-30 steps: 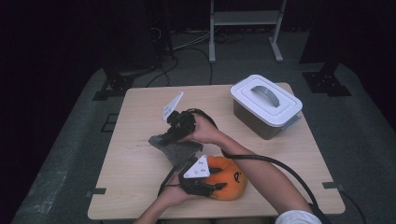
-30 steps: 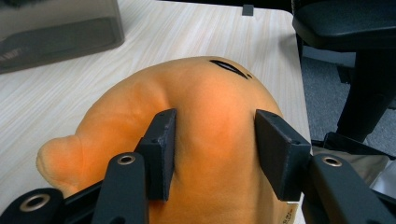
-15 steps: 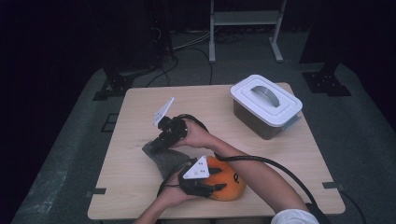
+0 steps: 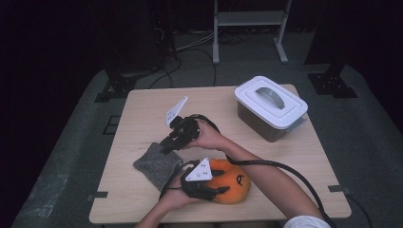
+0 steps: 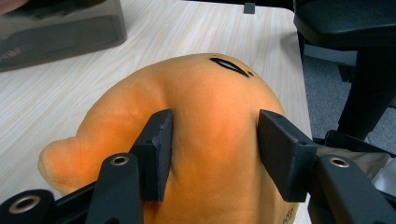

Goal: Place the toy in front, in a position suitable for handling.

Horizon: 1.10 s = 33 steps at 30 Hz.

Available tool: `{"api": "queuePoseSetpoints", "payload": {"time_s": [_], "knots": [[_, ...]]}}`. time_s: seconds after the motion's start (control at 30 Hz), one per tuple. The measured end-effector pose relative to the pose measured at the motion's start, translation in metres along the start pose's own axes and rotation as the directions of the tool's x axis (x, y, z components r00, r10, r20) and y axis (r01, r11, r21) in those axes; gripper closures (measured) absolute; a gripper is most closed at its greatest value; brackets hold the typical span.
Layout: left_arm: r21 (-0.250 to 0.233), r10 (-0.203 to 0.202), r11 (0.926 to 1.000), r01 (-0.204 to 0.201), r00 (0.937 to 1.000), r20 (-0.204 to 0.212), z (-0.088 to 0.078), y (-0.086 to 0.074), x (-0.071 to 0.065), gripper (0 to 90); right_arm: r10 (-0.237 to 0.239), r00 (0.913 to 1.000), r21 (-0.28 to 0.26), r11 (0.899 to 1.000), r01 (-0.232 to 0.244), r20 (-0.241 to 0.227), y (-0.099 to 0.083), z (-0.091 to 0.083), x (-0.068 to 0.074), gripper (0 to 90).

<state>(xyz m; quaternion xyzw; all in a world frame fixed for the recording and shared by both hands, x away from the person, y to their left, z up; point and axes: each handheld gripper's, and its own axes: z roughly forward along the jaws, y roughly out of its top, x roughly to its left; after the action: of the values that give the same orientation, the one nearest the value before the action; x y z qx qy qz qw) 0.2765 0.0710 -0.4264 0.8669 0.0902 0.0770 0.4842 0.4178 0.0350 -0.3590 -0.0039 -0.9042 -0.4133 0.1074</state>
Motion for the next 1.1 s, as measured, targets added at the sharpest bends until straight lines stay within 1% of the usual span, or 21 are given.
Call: {"api": "queuePoseSetpoints", "payload": {"time_s": [0.27, 0.47, 0.73, 0.87, 1.1], "knots": [[-0.007, -0.020, 0.9998, 0.020, 0.9998, 0.000, 0.000, 0.000, 0.001, 45.0, 0.021, 0.9990, -0.038, 0.999, -0.019, 0.039, -0.021, -0.030, 0.002, 59.4], [-0.004, -0.020, 0.9998, 0.020, 0.9998, 0.000, 0.000, 0.000, 0.003, 44.4, 0.050, 0.9963, -0.064, 0.997, -0.045, 0.070, -0.039, -0.052, 0.002, 58.5], [-0.008, -0.023, 0.9997, 0.023, 0.9997, 0.001, 0.000, 0.000, 0.004, 43.3, 0.085, 0.9907, -0.082, 0.994, -0.077, 0.106, -0.063, -0.075, 0.004, 57.3], [-0.008, -0.028, 0.9996, 0.028, 0.9996, -0.001, 0.000, 0.000, 0.004, 42.4, 0.106, 0.9865, -0.087, 0.992, -0.096, 0.125, -0.073, -0.086, 0.006, 56.3], [-0.005, -0.034, 0.9994, 0.034, 0.9994, -0.009, -0.002, 0.000, 0.007, 39.7, 0.117, 0.9810, -0.109, 0.989, -0.101, 0.155, -0.087, -0.105, 0.010, 54.7]]}}
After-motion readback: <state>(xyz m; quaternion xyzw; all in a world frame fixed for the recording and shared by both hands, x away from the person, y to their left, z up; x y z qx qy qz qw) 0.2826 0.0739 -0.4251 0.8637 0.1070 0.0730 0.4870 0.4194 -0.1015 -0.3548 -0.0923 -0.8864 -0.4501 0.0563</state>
